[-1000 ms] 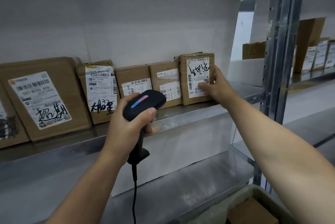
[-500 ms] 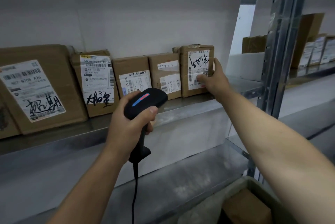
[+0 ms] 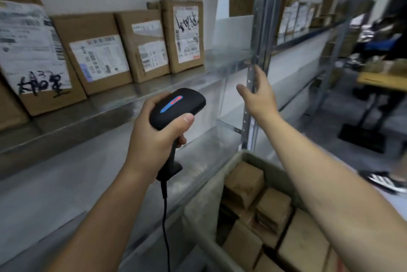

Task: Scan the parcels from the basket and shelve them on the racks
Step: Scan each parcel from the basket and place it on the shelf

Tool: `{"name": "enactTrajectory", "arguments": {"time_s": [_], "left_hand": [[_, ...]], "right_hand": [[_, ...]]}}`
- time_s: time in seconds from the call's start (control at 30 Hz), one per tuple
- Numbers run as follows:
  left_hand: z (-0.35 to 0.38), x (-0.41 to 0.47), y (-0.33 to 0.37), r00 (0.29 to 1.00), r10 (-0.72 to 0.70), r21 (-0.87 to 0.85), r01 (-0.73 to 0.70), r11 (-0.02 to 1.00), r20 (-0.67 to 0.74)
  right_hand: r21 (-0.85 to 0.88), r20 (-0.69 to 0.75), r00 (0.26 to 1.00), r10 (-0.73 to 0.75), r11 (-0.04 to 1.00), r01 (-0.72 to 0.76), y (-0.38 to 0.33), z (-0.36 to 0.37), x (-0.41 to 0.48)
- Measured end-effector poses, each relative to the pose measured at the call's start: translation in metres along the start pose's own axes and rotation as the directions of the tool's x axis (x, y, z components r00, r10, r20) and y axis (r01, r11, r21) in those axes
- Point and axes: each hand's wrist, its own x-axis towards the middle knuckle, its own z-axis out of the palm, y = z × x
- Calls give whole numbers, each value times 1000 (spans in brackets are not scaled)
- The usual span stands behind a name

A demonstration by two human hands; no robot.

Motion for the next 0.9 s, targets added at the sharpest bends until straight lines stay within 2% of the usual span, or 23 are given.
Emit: {"name": "enactTrajectory", "arguments": {"time_s": [0.27,0.47,0.63,0.9], "left_hand": [[15,-36,-54,976,-147,27,145,989,163],[28,-63,-87,933,-236,30,237,971,273],[36,-81,-115,901,-304,57,302,952,310],[50,-77,-154,879,-376,185,333,925,293]], "right_hand": [[-187,-95,965,246,947,-260,75,-37,-109],[-198,-138,907,397,887,-418,106,-55,-181],[-248,-173,852,494,816,-523,133,-60,-224],[-258,-89,777,624,739,-623,191,-35,-232]]}}
